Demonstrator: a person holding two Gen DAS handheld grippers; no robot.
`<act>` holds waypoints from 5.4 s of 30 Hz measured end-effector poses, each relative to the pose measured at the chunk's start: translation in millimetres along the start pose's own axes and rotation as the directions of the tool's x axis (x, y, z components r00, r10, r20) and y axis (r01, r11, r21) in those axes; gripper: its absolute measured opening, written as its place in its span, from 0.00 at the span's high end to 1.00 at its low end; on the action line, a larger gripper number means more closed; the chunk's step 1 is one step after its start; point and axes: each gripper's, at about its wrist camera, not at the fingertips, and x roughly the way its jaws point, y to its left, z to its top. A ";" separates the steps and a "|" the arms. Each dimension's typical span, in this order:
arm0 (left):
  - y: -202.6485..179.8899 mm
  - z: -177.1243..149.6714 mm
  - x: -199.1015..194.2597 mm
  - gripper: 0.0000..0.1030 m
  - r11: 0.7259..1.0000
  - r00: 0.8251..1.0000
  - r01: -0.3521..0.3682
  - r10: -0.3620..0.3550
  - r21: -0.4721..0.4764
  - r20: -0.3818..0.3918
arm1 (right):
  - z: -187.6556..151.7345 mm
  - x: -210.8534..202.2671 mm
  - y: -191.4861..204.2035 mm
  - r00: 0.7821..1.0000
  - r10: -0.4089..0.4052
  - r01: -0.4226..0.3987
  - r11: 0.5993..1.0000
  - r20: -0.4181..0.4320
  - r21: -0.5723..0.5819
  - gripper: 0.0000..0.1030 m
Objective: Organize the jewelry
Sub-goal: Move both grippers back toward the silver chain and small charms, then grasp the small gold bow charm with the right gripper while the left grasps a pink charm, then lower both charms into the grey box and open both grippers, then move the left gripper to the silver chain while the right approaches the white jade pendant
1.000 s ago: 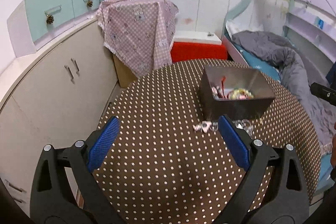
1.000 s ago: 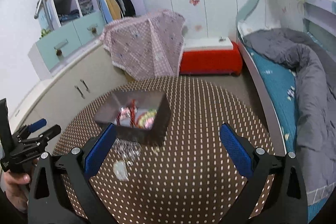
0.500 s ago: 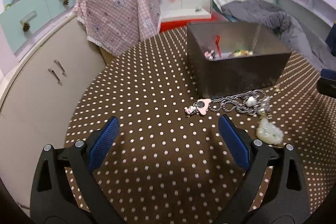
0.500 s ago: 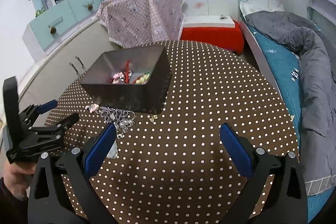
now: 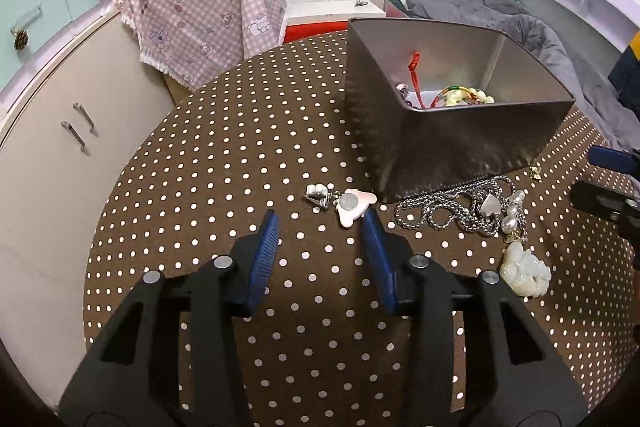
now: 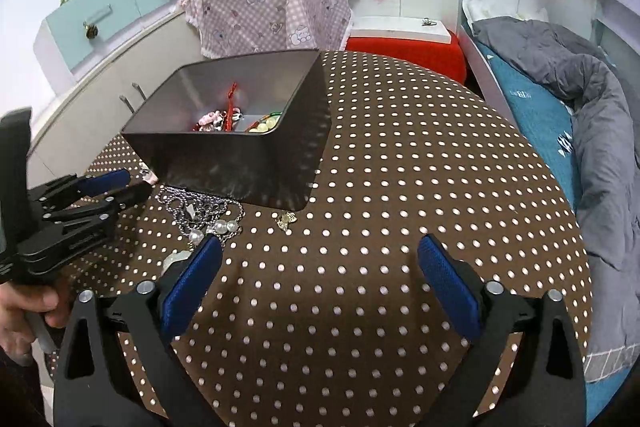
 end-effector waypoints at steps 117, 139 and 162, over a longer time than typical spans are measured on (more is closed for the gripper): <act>-31.5 112.5 -82.3 0.72 0.969 0.943 0.237 -0.248 0.076 0.222 | 119.6 -65.8 27.4 0.957 0.229 -0.209 0.970 0.181 -0.121 0.88; 2.4 83.6 -115.0 0.09 0.993 0.949 0.093 -0.065 -0.076 0.308 | 103.9 -84.1 0.0 0.953 0.176 -0.191 0.981 0.248 0.040 0.08; 19.4 -6.4 -107.8 0.09 0.978 0.979 0.063 -0.021 -0.200 0.204 | -20.2 -51.9 47.2 0.992 0.119 -0.112 0.985 0.042 -0.127 0.08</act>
